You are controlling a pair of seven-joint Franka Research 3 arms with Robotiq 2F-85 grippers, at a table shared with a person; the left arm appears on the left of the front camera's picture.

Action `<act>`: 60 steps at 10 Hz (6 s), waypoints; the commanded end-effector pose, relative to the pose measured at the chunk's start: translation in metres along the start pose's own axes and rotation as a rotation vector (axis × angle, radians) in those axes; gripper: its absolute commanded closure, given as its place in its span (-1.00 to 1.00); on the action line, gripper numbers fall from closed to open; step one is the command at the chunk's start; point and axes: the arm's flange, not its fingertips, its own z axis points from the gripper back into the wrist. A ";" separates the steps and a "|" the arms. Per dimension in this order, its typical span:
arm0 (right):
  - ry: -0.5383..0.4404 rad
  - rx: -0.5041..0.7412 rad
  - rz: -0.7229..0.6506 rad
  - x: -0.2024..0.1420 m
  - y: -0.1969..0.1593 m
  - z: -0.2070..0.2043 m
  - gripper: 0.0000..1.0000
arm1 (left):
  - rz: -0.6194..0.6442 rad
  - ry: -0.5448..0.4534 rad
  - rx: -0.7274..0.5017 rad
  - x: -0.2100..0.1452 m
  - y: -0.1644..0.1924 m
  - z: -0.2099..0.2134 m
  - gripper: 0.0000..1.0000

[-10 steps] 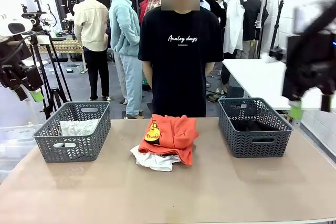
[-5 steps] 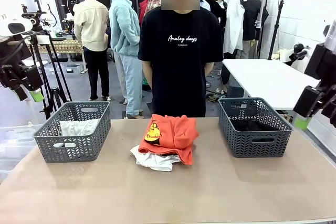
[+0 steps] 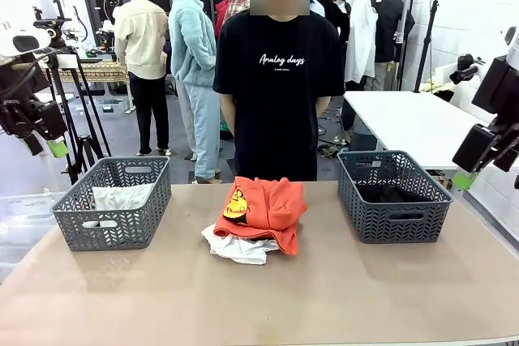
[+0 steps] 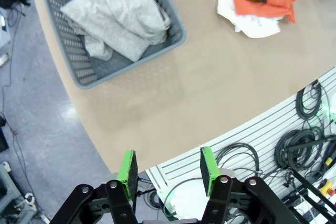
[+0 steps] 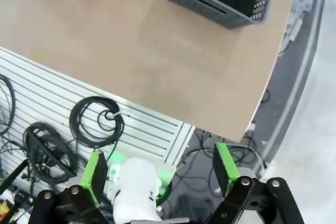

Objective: Sort the tops and bottoms.
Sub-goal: Lift clothes from the center of the table with your left hand.

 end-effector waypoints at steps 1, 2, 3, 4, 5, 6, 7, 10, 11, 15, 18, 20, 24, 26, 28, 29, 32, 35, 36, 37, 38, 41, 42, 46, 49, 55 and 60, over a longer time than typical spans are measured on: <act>0.016 0.002 0.000 -0.001 0.001 -0.002 -1.00 | -0.142 -0.028 -0.042 0.025 -0.061 0.002 -0.27; 0.016 0.002 0.000 -0.001 0.001 -0.002 -1.00 | -0.198 -0.050 -0.032 0.045 -0.099 -0.004 -0.27; 0.016 0.002 0.000 -0.001 0.001 -0.002 -1.00 | -0.217 -0.044 -0.031 0.062 -0.131 -0.014 -0.27; 0.016 0.002 0.000 -0.001 0.001 -0.002 -1.00 | -0.210 -0.041 -0.086 0.074 -0.154 -0.026 -0.27; 0.016 0.002 0.000 -0.001 0.001 -0.002 -1.00 | -0.196 -0.045 -0.098 0.081 -0.169 -0.035 -0.27; 0.016 0.002 0.000 -0.001 0.001 -0.002 -1.00 | -0.195 -0.038 -0.089 0.081 -0.168 -0.039 -0.27; 0.016 0.002 0.000 -0.001 0.001 -0.002 -1.00 | -0.186 -0.068 -0.028 0.066 -0.138 -0.029 -0.27; 0.016 0.002 0.000 -0.001 0.001 -0.002 -1.00 | -0.206 -0.039 -0.068 0.081 -0.166 -0.043 -0.27; 0.016 0.002 0.000 -0.001 0.001 -0.002 -1.00 | -0.114 -0.045 -0.086 0.090 -0.162 -0.055 -0.27; 0.016 0.002 0.000 -0.001 0.001 -0.002 -1.00 | 0.222 -0.083 -0.167 0.208 -0.234 -0.138 -0.27; 0.016 0.002 0.000 -0.001 0.001 -0.002 -1.00 | 0.277 -0.035 -0.079 0.252 -0.268 -0.177 -0.60; 0.016 0.002 0.000 -0.001 0.001 -0.002 -1.00 | 0.280 -0.042 -0.011 0.260 -0.277 -0.191 -1.00; 0.016 0.002 0.000 -0.001 0.001 -0.002 -1.00 | 0.297 -0.022 0.008 0.263 -0.275 -0.209 -1.00; 0.016 0.002 0.000 -0.001 0.001 -0.002 -1.00 | 0.253 0.025 -0.106 0.256 -0.278 -0.201 -1.00; 0.016 0.002 0.000 -0.001 0.001 -0.002 -1.00 | 0.270 -0.020 -0.012 0.261 -0.273 -0.212 -1.00; 0.016 0.002 0.000 -0.001 0.001 -0.002 -1.00 | 0.270 -0.020 -0.012 0.261 -0.273 -0.212 -1.00; 0.016 0.002 0.000 -0.001 0.001 -0.002 -1.00 | 0.231 0.022 -0.040 0.274 -0.290 -0.241 -1.00; 0.016 0.002 0.000 -0.001 0.001 -0.002 -1.00 | 0.200 0.045 0.115 0.311 -0.299 -0.295 -1.00; 0.016 0.002 0.000 -0.001 0.001 -0.002 -1.00 | 0.209 0.041 0.154 0.318 -0.296 -0.302 -1.00; 0.016 0.002 0.000 -0.001 0.001 -0.002 -1.00 | 0.220 0.057 0.151 0.324 -0.292 -0.306 -1.00; 0.016 0.002 0.000 -0.001 0.001 -0.002 -1.00 | 0.236 0.064 0.145 0.325 -0.288 -0.305 -1.00; 0.016 0.002 0.000 -0.001 0.001 -0.002 -1.00 | 0.268 0.086 0.049 0.324 -0.276 -0.297 -1.00; 0.016 0.002 0.000 -0.001 0.001 -0.002 -1.00 | 0.273 0.089 0.014 0.322 -0.273 -0.289 -1.00; 0.016 0.002 0.000 -0.001 0.001 -0.002 -1.00 | 0.281 0.133 0.000 0.317 -0.264 -0.297 -1.00; 0.016 0.002 0.000 -0.001 0.001 -0.002 -1.00 | 0.285 0.128 -0.015 0.317 -0.258 -0.301 -1.00; 0.016 0.002 0.000 -0.001 0.001 -0.002 -1.00 | 0.293 0.189 -0.029 0.313 -0.256 -0.312 0.58; 0.016 0.002 0.000 -0.001 0.001 -0.002 -1.00 | 0.306 0.192 -0.025 0.310 -0.254 -0.310 1.00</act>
